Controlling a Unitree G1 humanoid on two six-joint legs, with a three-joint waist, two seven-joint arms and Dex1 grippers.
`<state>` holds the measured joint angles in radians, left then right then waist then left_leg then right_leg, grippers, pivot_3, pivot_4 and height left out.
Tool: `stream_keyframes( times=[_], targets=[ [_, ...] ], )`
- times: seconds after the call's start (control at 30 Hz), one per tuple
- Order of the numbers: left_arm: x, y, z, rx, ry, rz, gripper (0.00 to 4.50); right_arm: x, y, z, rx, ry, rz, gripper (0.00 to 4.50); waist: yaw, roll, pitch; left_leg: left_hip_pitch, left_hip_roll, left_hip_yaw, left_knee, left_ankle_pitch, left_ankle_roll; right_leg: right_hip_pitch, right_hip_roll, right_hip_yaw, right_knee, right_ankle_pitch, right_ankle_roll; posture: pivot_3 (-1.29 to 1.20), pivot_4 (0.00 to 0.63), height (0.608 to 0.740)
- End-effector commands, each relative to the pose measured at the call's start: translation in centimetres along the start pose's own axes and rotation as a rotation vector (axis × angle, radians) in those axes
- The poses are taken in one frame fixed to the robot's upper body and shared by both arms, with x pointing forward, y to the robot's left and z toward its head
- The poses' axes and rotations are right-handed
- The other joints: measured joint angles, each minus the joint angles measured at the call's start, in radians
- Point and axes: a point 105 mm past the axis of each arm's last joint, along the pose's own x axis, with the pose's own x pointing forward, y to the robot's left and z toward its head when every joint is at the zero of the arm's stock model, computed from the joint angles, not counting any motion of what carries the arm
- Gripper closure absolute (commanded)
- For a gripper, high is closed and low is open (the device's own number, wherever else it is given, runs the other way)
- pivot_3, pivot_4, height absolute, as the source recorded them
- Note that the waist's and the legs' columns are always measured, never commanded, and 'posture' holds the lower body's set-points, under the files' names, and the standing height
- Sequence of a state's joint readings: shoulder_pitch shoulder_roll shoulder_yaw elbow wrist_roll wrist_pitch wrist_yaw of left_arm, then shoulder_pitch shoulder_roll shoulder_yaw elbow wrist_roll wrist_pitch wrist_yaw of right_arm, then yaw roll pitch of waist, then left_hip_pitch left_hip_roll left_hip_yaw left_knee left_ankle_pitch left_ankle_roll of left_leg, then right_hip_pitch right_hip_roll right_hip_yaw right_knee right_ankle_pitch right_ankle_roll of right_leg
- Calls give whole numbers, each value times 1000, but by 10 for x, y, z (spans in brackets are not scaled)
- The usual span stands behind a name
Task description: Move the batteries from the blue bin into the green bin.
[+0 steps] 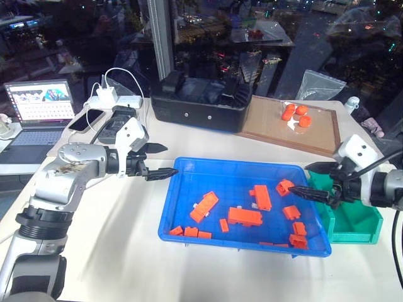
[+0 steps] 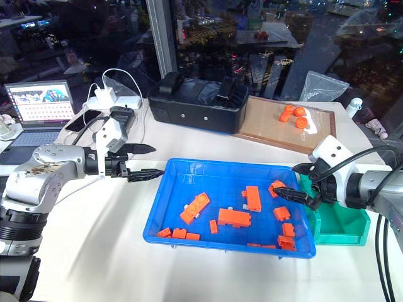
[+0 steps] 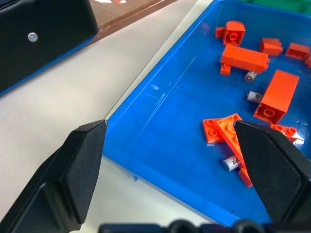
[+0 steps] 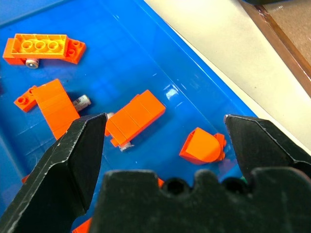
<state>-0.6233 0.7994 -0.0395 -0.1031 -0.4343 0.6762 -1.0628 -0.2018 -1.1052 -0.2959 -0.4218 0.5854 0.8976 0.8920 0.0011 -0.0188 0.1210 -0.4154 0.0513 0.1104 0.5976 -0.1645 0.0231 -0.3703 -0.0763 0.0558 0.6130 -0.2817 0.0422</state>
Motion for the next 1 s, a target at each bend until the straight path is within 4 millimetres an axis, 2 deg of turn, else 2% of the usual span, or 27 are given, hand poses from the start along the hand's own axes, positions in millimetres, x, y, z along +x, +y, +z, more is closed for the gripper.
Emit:
stream_keyframes(
  times=[0.03, 0.1, 0.2, 0.33, 0.4, 0.47, 0.57, 0.77, 1.0],
  targets=[
    [-4, 0, 19, 20, -68, -4, 0, -3, 0, 11, -35, -18, -24, 27, 0, 0, 0, 0, 0, 0, 0, 0, 0, 0, 0, 0, 0, 0, 0, 0, 150, 738],
    [-5, -8, 30, 11, -131, -57, 0, 2, 0, 11, -63, 29, -33, 27, 0, 0, 0, 0, 0, 0, 0, 0, 0, 0, 0, 0, 0, 0, 0, 0, 150, 738],
    [-6, -20, 31, 15, -139, -107, 0, 12, -4, 14, -72, 38, -80, 27, -4, 0, 0, 0, 0, 0, 1, 0, 0, 0, 0, 0, 1, 0, 0, 0, 150, 738],
    [-7, -26, 31, 18, -150, -106, 0, 35, 1, 24, 120, -37, -136, 27, -16, -1, 0, 0, 1, -1, 0, 0, 0, 0, 1, 0, 1, 0, -1, 0, 150, 738],
    [-7, -29, 29, 19, -149, -103, 0, 49, 0, 20, 321, -3, -199, 27, -18, -1, 0, 0, 0, -2, 0, 0, 0, -1, 1, 1, 3, 0, -1, 0, 150, 738],
    [-8, -29, 28, 24, -141, -103, 0, 62, -12, 10, 477, 52, -342, 27, -18, 0, 0, 0, 1, -2, 1, 1, -1, -2, 2, 1, 6, 0, -1, 0, 150, 738],
    [-11, -26, 27, 24, -132, -105, 0, 78, -5, -1, 490, 123, -392, 27, -6, 0, 0, -1, -1, -1, 2, 1, -2, -5, 0, 2, 12, 0, -1, 0, 150, 738],
    [-13, -22, 30, 28, -129, -104, 0, 93, 9, -9, 498, 161, -425, 27, -5, 0, -1, -5, -1, 1, 3, 1, -2, -11, -1, 0, 13, 0, -1, 0, 150, 738],
    [-11, -22, 28, 33, -121, -106, 0, 105, 29, -20, 462, 220, -381, 27, -17, 0, -1, -7, 0, -1, 3, 3, 0, -12, 2, 0, 16, -1, -2, 0, 150, 738]
  ],
)
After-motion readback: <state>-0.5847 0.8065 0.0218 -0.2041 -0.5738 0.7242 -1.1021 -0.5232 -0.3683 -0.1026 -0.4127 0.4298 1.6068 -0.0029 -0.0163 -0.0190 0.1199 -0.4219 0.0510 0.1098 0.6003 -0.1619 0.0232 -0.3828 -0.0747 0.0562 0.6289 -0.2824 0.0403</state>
